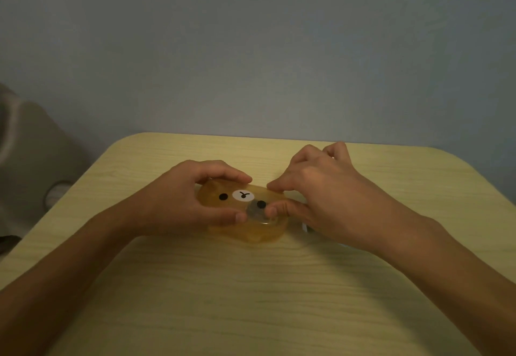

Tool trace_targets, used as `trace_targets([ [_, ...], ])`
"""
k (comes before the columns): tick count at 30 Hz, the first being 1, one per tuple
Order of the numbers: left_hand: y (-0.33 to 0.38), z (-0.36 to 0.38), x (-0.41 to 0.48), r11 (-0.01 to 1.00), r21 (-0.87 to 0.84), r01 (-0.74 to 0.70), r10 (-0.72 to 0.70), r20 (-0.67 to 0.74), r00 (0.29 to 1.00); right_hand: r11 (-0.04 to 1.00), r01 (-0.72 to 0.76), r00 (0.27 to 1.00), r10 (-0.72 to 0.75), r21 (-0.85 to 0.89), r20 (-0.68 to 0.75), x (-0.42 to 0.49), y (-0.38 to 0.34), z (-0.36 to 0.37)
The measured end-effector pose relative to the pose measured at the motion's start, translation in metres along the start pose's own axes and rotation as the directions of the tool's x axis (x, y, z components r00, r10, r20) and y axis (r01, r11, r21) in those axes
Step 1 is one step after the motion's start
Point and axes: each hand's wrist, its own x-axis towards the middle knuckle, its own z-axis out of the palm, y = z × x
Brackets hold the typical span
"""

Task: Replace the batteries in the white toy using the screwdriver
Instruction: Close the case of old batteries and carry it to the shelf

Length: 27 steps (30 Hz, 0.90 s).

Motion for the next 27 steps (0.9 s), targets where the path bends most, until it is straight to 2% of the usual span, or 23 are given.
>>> trace_targets([
  [3, 0.0, 0.0, -0.001, 1.0, -0.001, 0.001, -0.001, 0.003, 1.0, 0.999, 0.023, 1.0, -0.023, -0.026, -0.009, -0.002, 0.0, 0.0],
  [7, 0.001, 0.007, -0.003, 0.999, 0.027, -0.018, 0.018, -0.022, 1.0, 0.998, 0.066, 0.99, -0.062, 0.021, -0.129, -0.005, 0.009, -0.01],
  [10, 0.003, 0.017, -0.002, 0.998, 0.067, -0.014, 0.019, -0.063, 0.998, 0.989, 0.048, 0.968, -0.01, 0.143, -0.252, -0.018, 0.04, -0.02],
  [13, 0.003, 0.023, -0.001, 0.998, 0.07, -0.004, 0.011, -0.095, 0.995, 0.985, -0.062, 0.934, 0.114, 0.16, -0.34, -0.044, 0.086, -0.024],
  [17, 0.003, 0.024, -0.002, 0.997, 0.078, 0.005, -0.001, -0.046, 0.999, 0.952, -0.25, 0.935, 0.285, 0.177, -0.21, -0.08, 0.13, -0.004],
  [21, 0.001, 0.022, -0.001, 0.988, 0.15, -0.023, 0.023, 0.002, 1.0, 0.91, -0.343, 0.926, 0.37, 0.234, -0.081, -0.097, 0.141, 0.021],
  [27, -0.004, 0.02, 0.001, 0.984, 0.177, -0.026, 0.029, -0.014, 0.999, 0.883, -0.327, 0.899, 0.401, 0.337, -0.177, -0.101, 0.141, 0.041],
])
